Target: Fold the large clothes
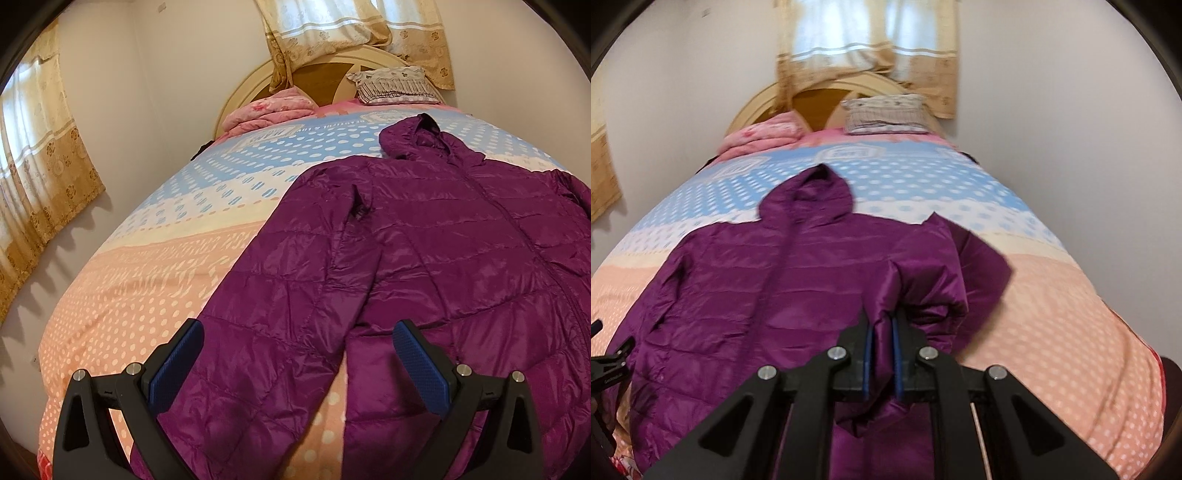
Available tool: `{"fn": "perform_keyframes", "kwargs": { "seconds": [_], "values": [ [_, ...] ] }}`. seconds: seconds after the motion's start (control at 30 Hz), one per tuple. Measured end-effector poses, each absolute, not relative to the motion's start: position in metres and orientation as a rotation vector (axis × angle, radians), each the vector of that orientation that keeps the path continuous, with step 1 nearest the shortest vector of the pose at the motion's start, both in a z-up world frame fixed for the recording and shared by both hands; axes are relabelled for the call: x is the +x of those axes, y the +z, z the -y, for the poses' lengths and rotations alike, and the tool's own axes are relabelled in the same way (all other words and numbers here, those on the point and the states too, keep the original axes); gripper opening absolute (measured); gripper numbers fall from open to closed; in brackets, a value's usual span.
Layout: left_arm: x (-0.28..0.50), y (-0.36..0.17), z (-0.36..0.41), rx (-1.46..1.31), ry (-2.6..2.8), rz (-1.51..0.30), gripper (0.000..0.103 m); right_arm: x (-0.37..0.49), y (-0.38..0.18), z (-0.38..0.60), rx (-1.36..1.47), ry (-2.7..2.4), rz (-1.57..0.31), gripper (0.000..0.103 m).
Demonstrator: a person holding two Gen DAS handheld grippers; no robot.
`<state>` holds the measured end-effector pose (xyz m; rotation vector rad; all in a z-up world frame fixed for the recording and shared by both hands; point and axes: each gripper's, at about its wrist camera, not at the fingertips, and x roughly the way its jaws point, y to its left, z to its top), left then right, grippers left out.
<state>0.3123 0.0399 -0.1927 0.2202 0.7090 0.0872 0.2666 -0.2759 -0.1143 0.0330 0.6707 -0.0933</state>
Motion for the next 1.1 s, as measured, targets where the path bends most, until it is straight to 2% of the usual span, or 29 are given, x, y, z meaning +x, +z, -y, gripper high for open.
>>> {"fn": "perform_keyframes", "kwargs": {
  "seconds": [0.37, 0.47, 0.53, 0.57, 0.6, 0.63, 0.83, 1.1],
  "values": [
    [0.326, -0.196, -0.049, 0.224, 0.107, -0.729, 0.102, 0.301, -0.161, 0.2, -0.008, 0.036, -0.726, 0.011],
    [0.327, -0.192, -0.047, 0.24, 0.115, -0.729, 0.102, 0.309, -0.178, 0.182, -0.056, 0.047, -0.769, 0.018],
    [0.327, -0.188, -0.045, 0.245, 0.116, -0.724, 0.102, 0.307, -0.181, 0.178, -0.075, 0.048, -0.767, 0.036],
    [0.328, -0.186, -0.044, 0.247, 0.117, -0.72, 0.102, 0.303, -0.179, 0.179, -0.074, 0.051, -0.76, 0.058],
    [0.328, -0.183, -0.043, 0.251, 0.119, -0.714, 0.102, 0.295, -0.173, 0.181, -0.071, 0.057, -0.74, 0.074],
    [0.328, -0.18, -0.041, 0.252, 0.123, -0.709, 0.102, 0.29, -0.169, 0.182, -0.075, 0.06, -0.733, 0.078],
    [0.336, -0.162, -0.019, 0.228, 0.107, -0.696, 0.102, 0.254, -0.142, 0.194, -0.206, 0.017, -0.65, 0.081],
    [0.35, -0.146, 0.07, 0.142, -0.14, -0.734, 0.102, 0.271, -0.17, 0.274, -0.163, -0.243, -0.706, 0.081]
  ]
}}
